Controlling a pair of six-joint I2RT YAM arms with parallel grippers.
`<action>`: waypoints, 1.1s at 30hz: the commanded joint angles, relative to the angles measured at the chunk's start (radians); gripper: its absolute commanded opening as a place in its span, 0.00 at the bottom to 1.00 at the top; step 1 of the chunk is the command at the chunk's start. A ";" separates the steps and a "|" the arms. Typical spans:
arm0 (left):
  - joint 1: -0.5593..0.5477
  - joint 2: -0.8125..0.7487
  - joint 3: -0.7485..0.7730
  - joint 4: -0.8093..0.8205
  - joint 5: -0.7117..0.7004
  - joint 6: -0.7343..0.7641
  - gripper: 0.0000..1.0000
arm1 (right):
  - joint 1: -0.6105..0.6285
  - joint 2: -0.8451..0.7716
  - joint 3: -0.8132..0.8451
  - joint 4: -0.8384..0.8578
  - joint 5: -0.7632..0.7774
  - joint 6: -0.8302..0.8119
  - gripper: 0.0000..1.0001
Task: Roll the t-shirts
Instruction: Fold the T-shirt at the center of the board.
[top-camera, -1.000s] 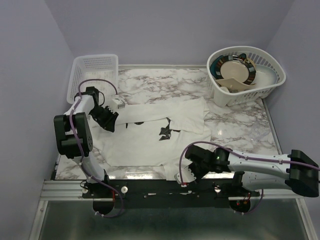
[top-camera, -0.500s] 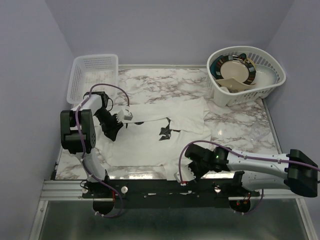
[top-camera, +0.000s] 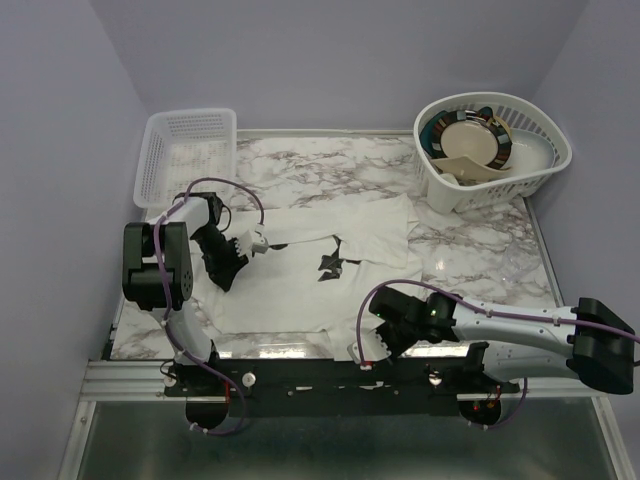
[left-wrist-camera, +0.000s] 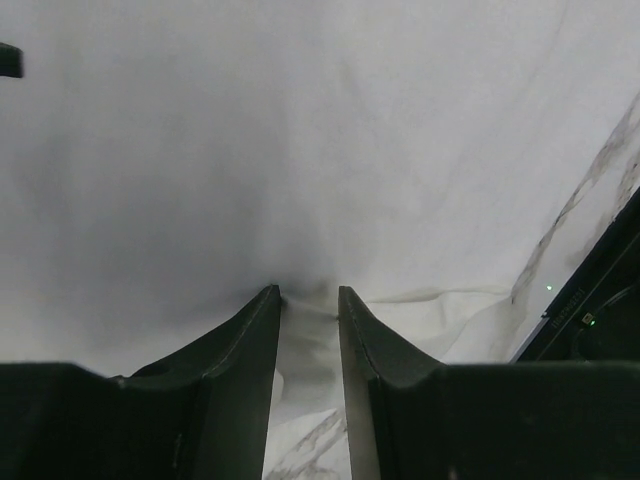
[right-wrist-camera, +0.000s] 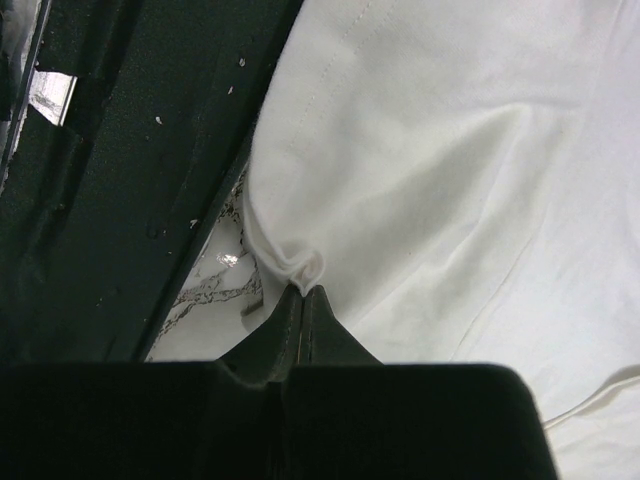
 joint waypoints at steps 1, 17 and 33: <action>-0.004 -0.020 -0.029 0.056 -0.057 0.001 0.40 | -0.006 -0.003 0.016 0.005 -0.004 -0.002 0.01; -0.005 -0.072 -0.040 0.043 -0.068 -0.001 0.42 | -0.006 -0.009 0.010 0.005 -0.005 -0.005 0.01; -0.004 -0.135 0.067 0.011 -0.005 -0.073 0.00 | -0.018 0.010 0.035 -0.005 0.018 -0.018 0.01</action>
